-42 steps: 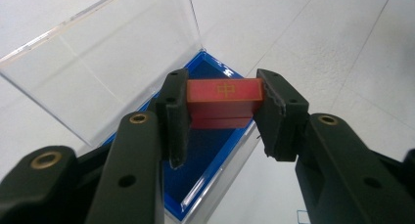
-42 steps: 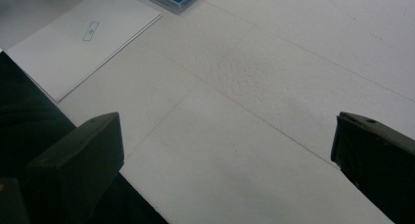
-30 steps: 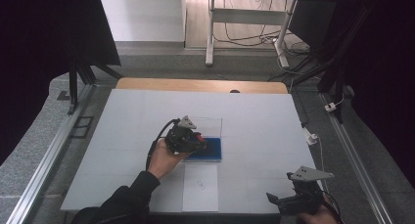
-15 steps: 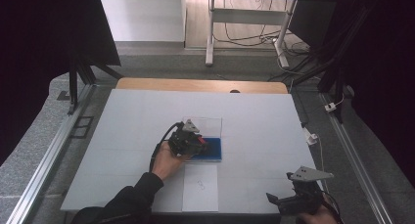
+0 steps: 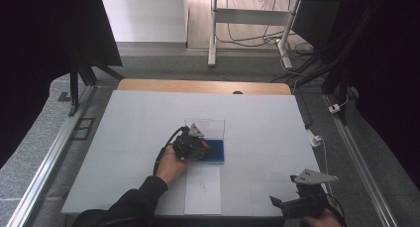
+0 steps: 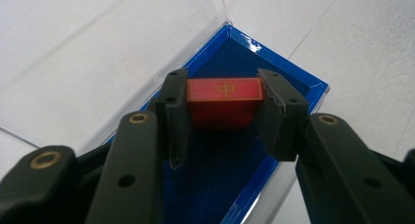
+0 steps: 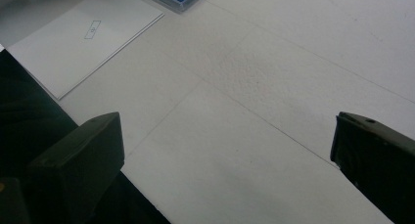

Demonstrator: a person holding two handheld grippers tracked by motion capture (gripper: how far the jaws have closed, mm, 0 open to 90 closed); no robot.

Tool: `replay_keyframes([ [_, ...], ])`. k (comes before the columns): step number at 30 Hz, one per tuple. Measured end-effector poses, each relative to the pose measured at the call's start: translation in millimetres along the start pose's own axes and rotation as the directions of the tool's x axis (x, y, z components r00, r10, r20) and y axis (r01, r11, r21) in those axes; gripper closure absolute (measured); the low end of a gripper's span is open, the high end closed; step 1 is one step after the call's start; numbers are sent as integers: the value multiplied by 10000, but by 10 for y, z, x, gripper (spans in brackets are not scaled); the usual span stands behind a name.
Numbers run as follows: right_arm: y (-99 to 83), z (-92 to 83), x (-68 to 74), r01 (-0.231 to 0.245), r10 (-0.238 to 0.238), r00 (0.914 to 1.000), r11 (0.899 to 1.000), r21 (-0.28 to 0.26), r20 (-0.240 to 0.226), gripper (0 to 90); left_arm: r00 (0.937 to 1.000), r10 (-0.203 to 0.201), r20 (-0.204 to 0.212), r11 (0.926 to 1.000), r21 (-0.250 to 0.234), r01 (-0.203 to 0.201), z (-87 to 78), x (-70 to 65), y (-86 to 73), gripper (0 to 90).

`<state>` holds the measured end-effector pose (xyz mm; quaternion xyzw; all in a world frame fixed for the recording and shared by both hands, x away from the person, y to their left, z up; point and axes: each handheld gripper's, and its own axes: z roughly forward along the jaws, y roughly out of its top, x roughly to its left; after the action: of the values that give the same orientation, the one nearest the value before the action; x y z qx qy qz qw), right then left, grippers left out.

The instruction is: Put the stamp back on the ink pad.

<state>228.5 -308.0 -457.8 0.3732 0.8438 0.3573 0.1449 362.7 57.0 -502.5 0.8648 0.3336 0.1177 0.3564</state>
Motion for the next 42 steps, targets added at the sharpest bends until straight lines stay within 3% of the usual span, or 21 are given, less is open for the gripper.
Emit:
replay_keyframes([
  [14,-1,1,2,7,-7,10000,10000,-1,-13,0,9993,-321,198,9995,87,320,3,22,15,567],
  [27,-1,-2,2,15,-15,10000,10000,-13,-19,0,9971,-677,340,9976,-105,681,-49,39,47,381],
  [32,-2,-4,3,18,-18,10000,10000,-46,-22,0,9965,-773,325,9969,-154,778,-79,45,54,250],
  [35,-3,-5,2,7,-8,10000,10000,-57,-29,0,9949,-858,540,9961,-159,867,-92,52,55,161],
  [42,-4,-8,1,13,-13,10000,10000,-82,-44,0,9905,-1018,922,9944,-176,1038,-152,46,64,72],
])
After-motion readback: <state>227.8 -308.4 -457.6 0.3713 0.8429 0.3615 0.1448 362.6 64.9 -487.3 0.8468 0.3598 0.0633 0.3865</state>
